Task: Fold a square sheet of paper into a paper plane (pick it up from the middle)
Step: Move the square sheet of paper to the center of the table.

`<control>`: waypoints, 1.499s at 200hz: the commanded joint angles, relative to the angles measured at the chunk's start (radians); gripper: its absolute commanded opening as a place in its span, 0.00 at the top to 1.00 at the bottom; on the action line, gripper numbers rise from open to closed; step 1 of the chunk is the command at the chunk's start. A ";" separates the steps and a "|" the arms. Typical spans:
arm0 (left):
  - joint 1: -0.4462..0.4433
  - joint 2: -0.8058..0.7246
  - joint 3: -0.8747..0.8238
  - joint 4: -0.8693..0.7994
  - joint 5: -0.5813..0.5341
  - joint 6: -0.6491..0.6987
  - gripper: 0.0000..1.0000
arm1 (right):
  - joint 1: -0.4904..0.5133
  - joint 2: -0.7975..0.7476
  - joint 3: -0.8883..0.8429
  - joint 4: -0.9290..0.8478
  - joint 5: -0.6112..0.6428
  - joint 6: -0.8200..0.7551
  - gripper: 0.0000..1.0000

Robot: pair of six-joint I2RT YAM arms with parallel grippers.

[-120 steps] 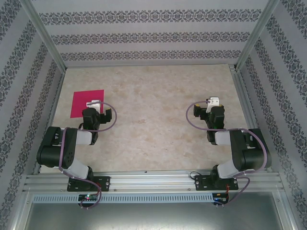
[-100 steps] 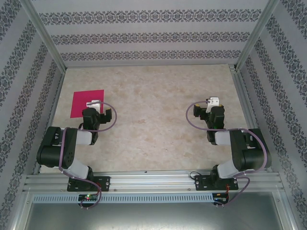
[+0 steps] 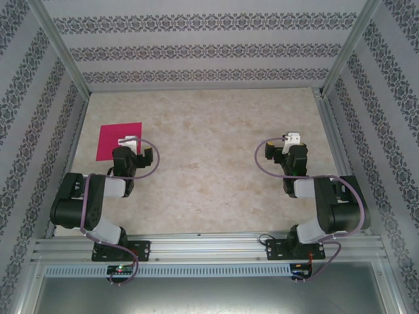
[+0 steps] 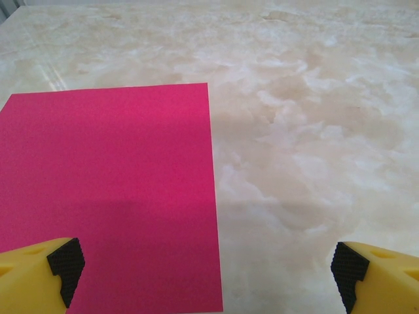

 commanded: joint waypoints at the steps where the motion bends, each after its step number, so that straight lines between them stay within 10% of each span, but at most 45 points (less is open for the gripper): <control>1: 0.016 -0.062 0.070 -0.125 0.020 0.015 0.00 | -0.007 0.000 0.010 0.035 -0.050 -0.012 0.02; 38: 0.016 -0.211 0.234 -0.511 -0.034 -0.103 0.00 | 0.008 -0.100 0.007 -0.024 -0.036 -0.021 0.02; 97: 0.036 -0.011 0.635 -0.986 0.169 -0.336 0.00 | 0.001 -0.263 0.387 -0.954 -0.156 0.254 0.02; 147: 0.148 0.247 0.811 -1.162 0.241 -0.501 0.00 | 0.008 -0.263 0.424 -0.996 -0.445 0.383 0.02; 300: 0.038 0.331 0.703 -1.137 0.504 -0.592 0.00 | 0.054 -0.186 0.403 -1.054 -0.459 0.424 0.02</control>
